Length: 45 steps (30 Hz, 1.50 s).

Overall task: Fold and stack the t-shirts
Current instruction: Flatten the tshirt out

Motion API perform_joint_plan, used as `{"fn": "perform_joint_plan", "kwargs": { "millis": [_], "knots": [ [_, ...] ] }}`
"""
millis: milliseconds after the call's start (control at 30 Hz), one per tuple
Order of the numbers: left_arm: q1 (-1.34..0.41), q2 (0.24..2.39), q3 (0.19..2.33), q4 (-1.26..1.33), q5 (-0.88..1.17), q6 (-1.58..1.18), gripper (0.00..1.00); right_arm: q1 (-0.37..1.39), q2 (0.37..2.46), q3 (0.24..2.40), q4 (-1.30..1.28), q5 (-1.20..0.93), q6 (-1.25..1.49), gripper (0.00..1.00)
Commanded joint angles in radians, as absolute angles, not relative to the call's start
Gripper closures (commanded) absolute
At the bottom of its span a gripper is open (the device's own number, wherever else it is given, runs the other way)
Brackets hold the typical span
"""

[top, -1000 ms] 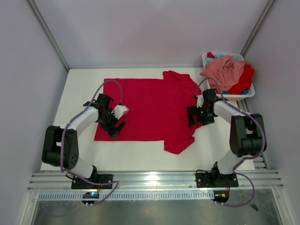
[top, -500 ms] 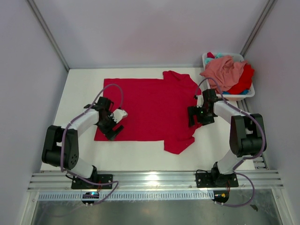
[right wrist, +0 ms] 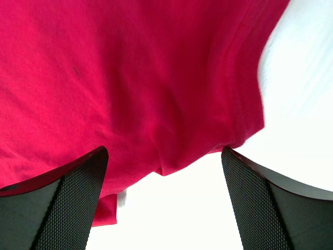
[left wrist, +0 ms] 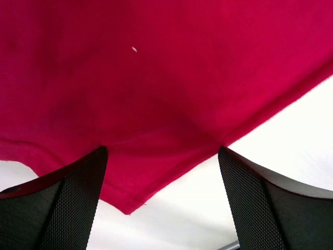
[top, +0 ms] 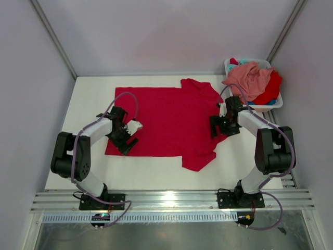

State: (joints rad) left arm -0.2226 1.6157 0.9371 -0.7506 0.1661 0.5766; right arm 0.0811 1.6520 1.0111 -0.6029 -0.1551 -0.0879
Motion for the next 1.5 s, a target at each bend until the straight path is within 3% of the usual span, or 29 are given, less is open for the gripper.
{"fn": "perform_joint_plan", "kwargs": {
  "millis": [0,433,1000,1467],
  "knots": [
    [-0.225,1.666,0.98,-0.666,0.198,0.525,0.11,0.08,1.647,1.058,-0.611,-0.127,-0.089,0.07],
    [-0.225,1.732,1.014,-0.627,0.224,0.465,0.13,0.081,1.635,1.051,-0.578,-0.005,-0.084,0.06],
    [-0.212,1.324,0.827,-0.793,0.204,0.388,0.13,0.081,1.655,1.144,-0.549,-0.021,-0.089,0.06],
    [-0.212,1.485,0.911,-0.677,0.17,0.391,0.14,0.08,1.759,1.104,-0.499,0.066,-0.103,0.06]
  ]
}}
